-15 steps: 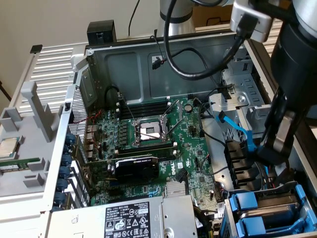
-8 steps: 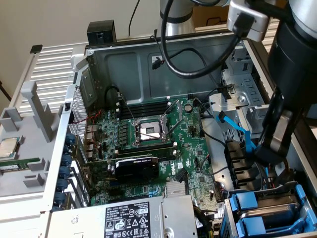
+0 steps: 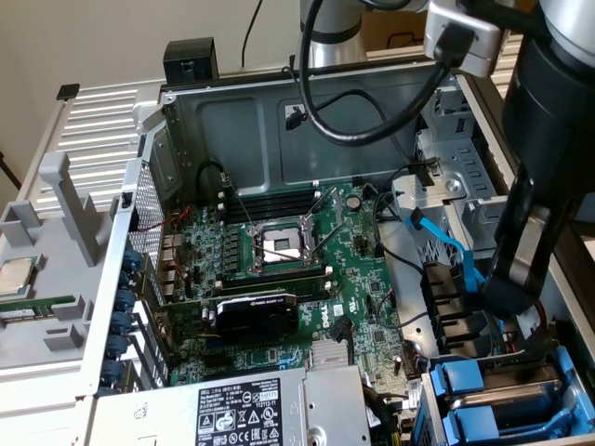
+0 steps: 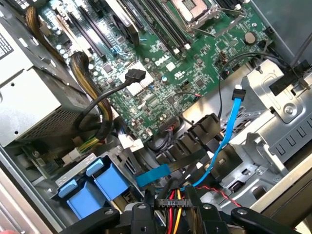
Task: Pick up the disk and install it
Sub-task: 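Insert the first disk wire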
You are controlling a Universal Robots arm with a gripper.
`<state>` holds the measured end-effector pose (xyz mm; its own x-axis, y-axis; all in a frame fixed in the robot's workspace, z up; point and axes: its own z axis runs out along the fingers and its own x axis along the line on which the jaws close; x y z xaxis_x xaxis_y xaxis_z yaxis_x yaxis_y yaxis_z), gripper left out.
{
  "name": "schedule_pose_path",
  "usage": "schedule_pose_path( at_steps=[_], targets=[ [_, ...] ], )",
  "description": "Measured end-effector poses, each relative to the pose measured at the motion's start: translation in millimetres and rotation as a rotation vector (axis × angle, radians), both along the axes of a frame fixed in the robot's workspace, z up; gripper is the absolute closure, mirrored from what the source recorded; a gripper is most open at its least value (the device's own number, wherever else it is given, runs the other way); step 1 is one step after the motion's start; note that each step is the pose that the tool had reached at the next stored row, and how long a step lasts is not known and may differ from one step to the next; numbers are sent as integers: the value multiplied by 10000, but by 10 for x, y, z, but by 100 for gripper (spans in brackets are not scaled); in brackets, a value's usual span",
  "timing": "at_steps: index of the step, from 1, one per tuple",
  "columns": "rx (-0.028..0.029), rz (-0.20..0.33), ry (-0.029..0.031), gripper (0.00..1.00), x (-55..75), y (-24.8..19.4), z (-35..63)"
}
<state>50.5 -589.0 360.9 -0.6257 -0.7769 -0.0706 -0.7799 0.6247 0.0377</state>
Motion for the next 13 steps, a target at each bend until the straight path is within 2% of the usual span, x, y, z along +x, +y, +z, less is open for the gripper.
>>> schedule_pose_path(
  at_steps=[2,3,7,13],
  targets=[
    [-95,-5,-86,64,0,5,0],
    [-106,-7,-98,64,1,10,0],
    [-116,-11,-101,64,-3,26,-3],
    [-219,-79,-130,64,-12,38,-39]
  ],
)
